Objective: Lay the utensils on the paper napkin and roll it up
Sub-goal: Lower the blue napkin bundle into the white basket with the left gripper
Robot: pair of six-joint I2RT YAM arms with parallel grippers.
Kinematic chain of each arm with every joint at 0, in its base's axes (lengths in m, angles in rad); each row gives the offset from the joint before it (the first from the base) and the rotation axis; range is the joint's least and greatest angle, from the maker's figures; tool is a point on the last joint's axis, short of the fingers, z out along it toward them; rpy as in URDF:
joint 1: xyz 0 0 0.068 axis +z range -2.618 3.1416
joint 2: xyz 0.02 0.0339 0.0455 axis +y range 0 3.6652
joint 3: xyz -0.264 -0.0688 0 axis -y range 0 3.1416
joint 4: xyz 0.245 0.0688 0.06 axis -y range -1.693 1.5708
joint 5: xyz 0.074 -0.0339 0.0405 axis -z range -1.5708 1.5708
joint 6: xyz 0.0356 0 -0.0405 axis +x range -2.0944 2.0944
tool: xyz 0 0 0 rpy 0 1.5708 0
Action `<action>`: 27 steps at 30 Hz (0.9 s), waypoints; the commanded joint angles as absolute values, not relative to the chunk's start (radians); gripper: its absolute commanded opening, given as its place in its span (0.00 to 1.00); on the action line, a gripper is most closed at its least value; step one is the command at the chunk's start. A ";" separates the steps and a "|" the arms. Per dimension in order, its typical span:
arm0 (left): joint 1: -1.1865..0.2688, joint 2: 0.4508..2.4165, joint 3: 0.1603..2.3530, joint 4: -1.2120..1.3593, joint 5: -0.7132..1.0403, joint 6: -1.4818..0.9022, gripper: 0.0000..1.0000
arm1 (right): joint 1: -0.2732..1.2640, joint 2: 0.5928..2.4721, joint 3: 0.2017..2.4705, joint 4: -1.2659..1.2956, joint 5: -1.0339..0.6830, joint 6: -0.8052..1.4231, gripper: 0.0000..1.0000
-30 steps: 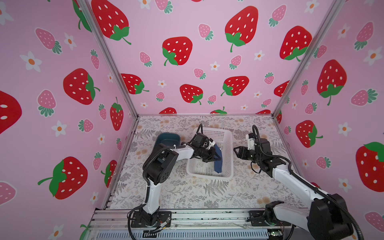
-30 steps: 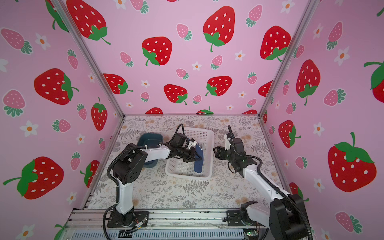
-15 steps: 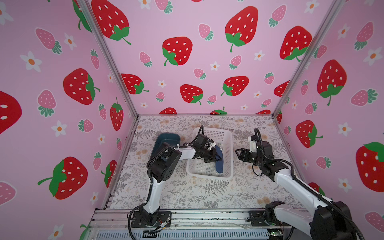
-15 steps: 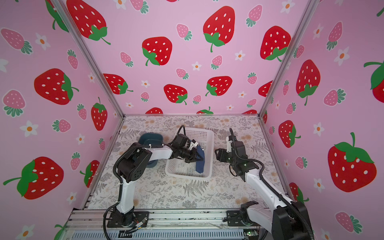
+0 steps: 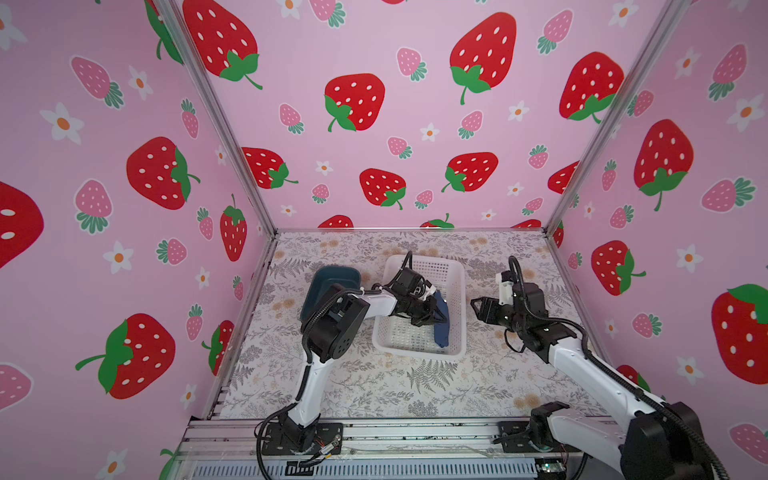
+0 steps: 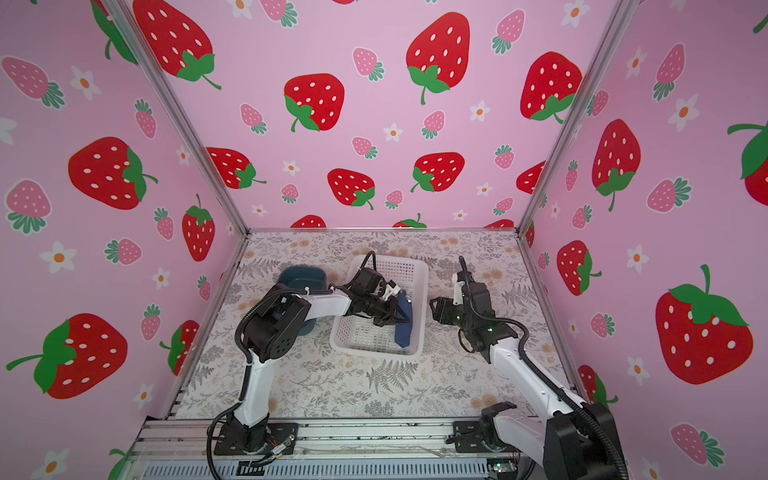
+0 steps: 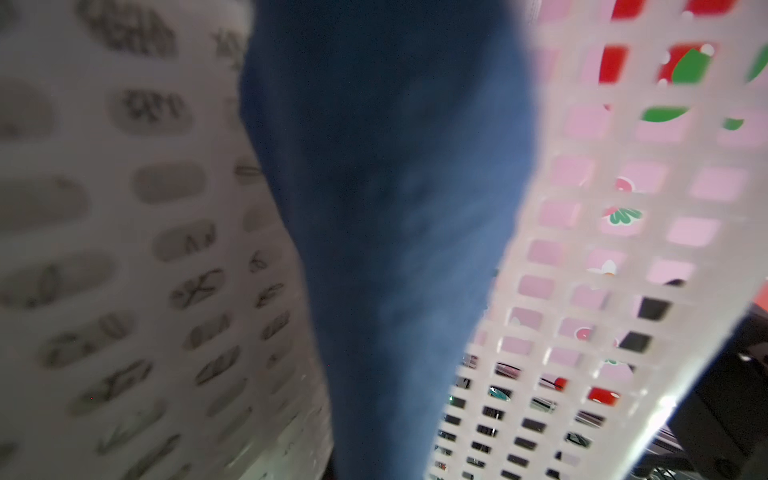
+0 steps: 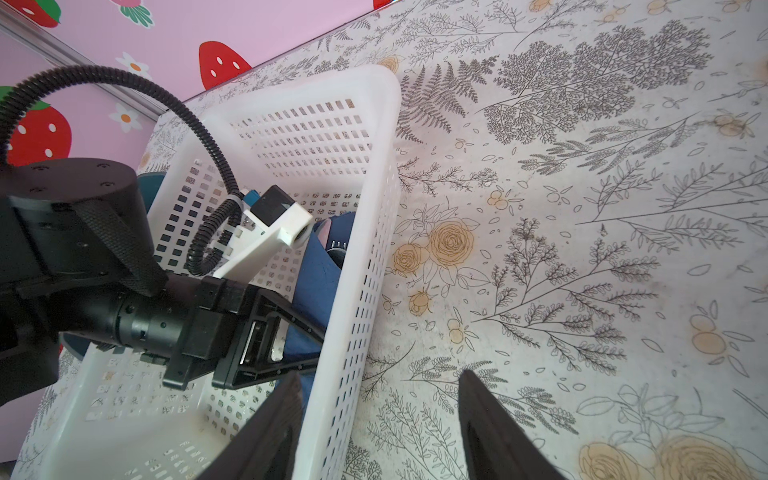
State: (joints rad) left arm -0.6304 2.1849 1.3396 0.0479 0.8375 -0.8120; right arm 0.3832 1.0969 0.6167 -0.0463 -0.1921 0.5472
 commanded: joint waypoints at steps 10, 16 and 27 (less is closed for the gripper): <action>-0.641 2.206 1.385 -0.090 0.776 -0.739 0.21 | 0.379 1.108 0.618 -0.050 -0.197 0.541 0.62; -0.643 2.196 1.386 -0.128 0.733 -0.724 0.28 | 0.379 1.104 0.620 -0.053 -0.198 0.540 0.62; -0.644 2.149 1.398 -0.192 0.655 -0.691 0.43 | 0.377 1.089 0.648 -0.078 -0.193 0.512 0.62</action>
State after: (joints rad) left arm -0.6418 2.1544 1.3815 -0.1024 0.7395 -0.7155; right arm 0.3832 1.1057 0.6178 -0.0540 -0.1940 0.5392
